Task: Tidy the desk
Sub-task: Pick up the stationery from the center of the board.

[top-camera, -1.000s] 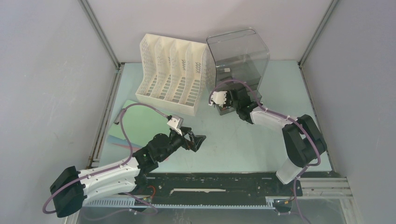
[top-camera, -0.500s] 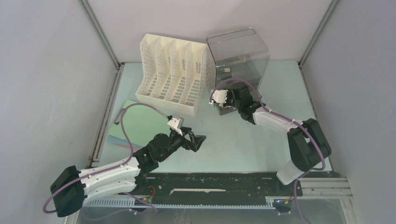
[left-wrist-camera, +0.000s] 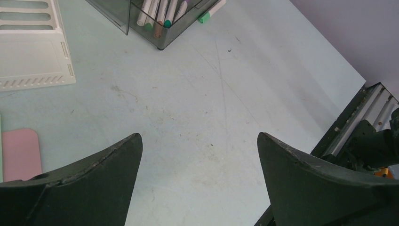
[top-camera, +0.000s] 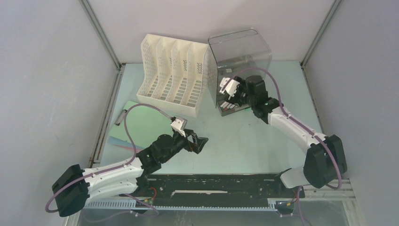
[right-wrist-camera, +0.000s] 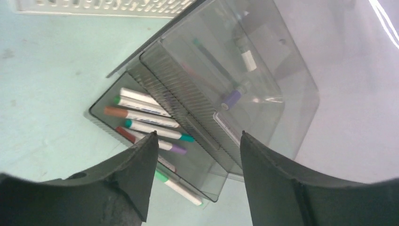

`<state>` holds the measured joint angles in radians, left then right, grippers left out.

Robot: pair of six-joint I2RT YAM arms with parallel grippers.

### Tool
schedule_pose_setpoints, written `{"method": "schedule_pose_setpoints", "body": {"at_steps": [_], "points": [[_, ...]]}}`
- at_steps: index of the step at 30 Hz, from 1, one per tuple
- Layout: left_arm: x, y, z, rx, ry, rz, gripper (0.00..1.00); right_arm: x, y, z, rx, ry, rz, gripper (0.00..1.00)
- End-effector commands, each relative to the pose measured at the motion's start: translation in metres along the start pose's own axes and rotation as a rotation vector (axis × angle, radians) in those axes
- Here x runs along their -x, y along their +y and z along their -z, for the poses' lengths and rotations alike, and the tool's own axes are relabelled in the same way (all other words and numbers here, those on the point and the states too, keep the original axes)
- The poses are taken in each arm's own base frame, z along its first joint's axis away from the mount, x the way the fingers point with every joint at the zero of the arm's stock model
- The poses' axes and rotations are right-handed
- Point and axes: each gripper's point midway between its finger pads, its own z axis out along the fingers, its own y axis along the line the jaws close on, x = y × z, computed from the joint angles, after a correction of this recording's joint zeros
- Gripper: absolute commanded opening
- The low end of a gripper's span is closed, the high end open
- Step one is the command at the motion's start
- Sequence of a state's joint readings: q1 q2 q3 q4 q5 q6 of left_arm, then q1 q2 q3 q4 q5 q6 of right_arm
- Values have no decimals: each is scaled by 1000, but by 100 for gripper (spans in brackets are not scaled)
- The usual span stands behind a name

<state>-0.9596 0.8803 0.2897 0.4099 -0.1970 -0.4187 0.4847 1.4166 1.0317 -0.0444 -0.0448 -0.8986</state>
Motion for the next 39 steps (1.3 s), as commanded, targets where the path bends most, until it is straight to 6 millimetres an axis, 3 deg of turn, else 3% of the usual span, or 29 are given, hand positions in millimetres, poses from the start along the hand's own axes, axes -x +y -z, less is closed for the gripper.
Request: {"method": "schedule_pose_setpoints", "body": {"at_steps": [1,4,13,26,33,39], "points": [[21,-12,-5,-36,-54,12,100,22,12,24,228,-115,-245,79],[18,-12,-7,-38,-46,13,100,18,20,34,334,-162,-274,88],[15,-11,-6,-41,-41,17,100,-12,61,64,591,-244,10,86],[11,-9,-4,-40,-46,19,100,-121,72,57,720,14,225,68],[8,-7,-4,-39,-43,9,100,-155,61,36,679,143,271,58],[6,-3,0,-28,-48,2,100,-170,53,16,639,210,332,56]]}}
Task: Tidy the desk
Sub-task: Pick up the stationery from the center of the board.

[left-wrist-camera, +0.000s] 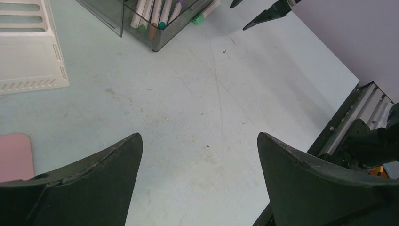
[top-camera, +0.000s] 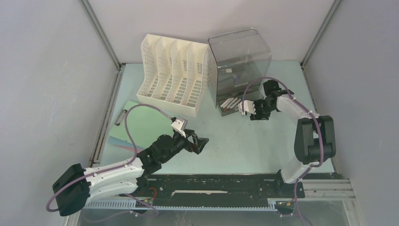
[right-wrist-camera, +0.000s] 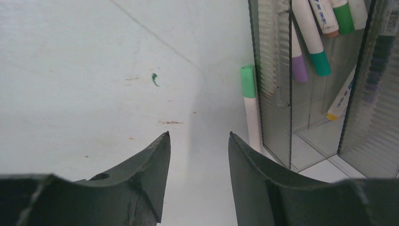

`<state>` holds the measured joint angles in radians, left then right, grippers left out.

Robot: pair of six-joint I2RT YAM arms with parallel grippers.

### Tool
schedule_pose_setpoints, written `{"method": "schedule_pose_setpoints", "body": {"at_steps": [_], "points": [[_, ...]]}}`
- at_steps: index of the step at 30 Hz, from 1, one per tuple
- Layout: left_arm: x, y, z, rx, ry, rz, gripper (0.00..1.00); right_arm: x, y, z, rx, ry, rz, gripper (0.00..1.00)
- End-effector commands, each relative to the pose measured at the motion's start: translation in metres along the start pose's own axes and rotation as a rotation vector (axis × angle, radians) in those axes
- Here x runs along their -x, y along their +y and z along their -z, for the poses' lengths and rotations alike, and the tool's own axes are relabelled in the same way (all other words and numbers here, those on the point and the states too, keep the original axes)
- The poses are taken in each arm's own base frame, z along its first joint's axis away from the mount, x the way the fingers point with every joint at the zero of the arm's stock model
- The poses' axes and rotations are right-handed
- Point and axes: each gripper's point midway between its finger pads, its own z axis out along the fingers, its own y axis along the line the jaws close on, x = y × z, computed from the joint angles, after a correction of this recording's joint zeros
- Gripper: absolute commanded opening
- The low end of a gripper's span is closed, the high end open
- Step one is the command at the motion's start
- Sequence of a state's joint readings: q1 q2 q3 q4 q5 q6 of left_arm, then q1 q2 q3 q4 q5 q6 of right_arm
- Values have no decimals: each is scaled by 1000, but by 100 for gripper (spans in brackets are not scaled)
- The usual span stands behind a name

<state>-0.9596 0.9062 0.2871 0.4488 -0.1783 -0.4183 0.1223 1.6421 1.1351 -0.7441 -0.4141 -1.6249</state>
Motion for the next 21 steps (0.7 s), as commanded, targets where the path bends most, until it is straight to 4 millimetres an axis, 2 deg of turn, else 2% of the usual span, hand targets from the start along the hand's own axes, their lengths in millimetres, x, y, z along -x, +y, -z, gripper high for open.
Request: {"method": "schedule_pose_setpoints", "body": {"at_steps": [1,10,21], "points": [[7,2,4,-5,-47,0,100,-11,-29,-4,-74,83,74,56],[5,9,7,23,-52,-18,100,-15,-47,-23,-105,144,145,56],[2,13,6,35,-44,-28,100,-32,-49,-40,-99,194,127,56]]}}
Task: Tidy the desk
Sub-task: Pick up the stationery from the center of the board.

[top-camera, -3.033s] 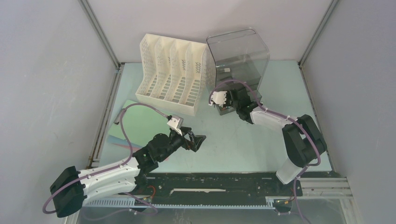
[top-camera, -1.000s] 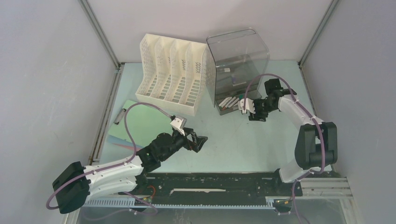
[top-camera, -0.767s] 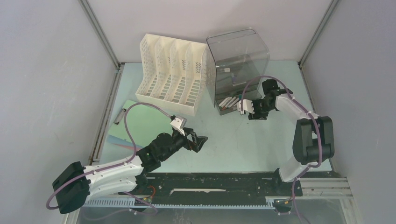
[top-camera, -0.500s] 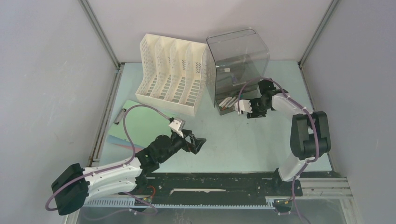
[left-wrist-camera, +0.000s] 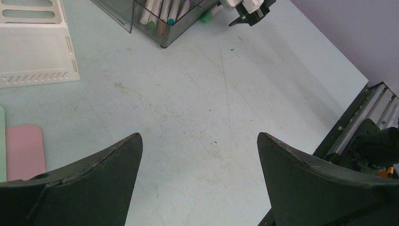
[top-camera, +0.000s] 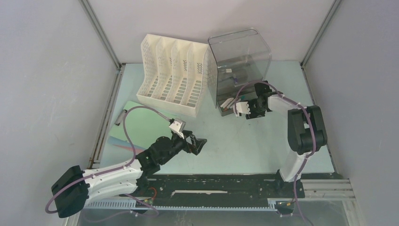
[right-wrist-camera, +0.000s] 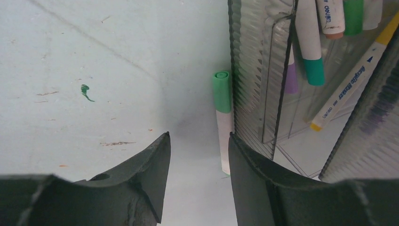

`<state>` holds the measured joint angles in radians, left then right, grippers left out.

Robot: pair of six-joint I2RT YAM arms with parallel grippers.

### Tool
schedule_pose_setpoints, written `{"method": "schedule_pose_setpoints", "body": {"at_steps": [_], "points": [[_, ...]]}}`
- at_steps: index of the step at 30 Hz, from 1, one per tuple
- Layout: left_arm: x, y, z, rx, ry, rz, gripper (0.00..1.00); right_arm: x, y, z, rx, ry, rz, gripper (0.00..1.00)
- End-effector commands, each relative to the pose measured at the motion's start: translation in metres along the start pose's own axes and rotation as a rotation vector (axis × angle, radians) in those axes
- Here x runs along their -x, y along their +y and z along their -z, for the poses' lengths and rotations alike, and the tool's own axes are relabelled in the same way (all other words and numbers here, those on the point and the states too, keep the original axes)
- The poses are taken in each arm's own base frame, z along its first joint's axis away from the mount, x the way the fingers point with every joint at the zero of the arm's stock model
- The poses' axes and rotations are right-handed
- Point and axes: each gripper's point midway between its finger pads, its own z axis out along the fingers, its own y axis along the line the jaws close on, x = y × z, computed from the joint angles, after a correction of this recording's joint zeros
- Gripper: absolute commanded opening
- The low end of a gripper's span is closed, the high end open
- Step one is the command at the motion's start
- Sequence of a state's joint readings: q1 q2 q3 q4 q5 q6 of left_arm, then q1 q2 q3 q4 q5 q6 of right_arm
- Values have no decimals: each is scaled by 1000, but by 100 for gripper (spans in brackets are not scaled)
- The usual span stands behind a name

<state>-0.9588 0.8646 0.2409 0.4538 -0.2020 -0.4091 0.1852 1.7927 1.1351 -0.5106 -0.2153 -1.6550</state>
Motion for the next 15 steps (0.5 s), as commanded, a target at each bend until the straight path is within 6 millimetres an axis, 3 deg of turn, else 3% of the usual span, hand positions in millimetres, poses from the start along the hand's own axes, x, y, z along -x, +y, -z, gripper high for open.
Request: {"method": "schedule_pose_setpoints", "body": {"at_steps": [1,11,15], "points": [[8,3,-2,12,-32,-18,100,-6,-15,-1,-37,20,5,56],[9,1,-4,11,-29,-20,100,-9,-10,-9,28,-5,-73,54],[10,0,-5,9,-27,-22,100,-9,-5,-11,82,-5,-96,47]]}}
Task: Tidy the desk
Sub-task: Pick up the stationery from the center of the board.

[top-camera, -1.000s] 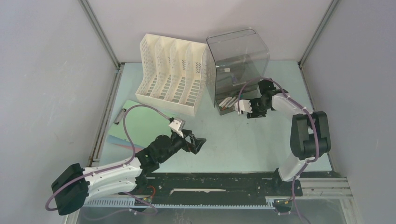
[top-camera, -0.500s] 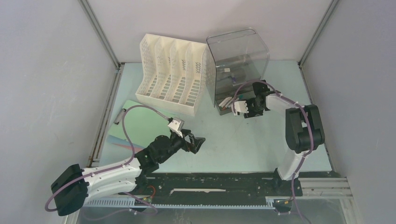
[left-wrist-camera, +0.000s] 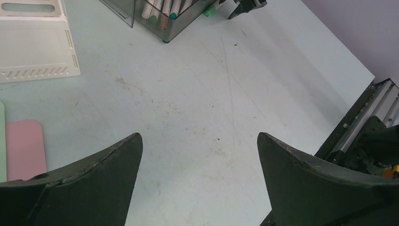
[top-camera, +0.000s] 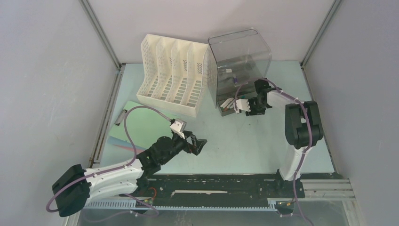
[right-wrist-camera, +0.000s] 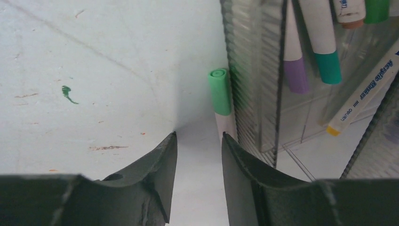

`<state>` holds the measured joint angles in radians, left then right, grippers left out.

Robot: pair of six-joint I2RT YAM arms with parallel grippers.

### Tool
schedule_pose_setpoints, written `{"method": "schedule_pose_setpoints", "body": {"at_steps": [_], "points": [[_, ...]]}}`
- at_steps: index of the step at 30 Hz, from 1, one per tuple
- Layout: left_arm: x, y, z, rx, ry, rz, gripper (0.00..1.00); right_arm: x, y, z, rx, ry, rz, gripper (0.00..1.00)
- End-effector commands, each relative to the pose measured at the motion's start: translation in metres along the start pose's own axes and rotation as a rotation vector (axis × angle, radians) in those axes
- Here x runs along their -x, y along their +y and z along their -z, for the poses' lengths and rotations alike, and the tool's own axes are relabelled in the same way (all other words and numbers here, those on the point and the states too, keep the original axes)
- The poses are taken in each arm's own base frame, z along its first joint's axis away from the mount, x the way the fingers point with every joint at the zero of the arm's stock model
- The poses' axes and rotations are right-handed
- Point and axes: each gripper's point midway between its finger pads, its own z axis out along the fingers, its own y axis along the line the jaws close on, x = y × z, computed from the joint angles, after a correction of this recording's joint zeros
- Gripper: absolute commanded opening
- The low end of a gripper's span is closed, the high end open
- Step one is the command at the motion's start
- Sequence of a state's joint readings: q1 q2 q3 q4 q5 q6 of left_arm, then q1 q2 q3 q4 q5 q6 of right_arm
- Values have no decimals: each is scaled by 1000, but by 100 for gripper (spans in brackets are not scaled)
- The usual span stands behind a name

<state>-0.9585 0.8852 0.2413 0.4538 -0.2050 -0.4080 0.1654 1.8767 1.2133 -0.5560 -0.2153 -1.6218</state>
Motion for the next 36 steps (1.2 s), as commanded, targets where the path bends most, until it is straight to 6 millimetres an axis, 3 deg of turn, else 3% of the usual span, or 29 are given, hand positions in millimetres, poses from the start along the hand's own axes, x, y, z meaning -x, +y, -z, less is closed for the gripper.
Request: {"method": "schedule_pose_setpoints", "body": {"at_steps": [1,18,24,31,36], "points": [[15,-3,-3,-3,-43,-16,100,2,-1,0,55,-10,-42,45],[15,-4,-4,-7,-40,-16,100,9,27,4,177,-37,-38,29],[14,-3,-3,-6,-42,-13,100,17,9,16,97,-71,-50,31],[12,-1,-1,-3,-40,-11,100,9,-21,23,-27,-28,-48,33],[10,2,1,6,-39,-13,100,4,-30,21,-60,-1,-27,36]]}}
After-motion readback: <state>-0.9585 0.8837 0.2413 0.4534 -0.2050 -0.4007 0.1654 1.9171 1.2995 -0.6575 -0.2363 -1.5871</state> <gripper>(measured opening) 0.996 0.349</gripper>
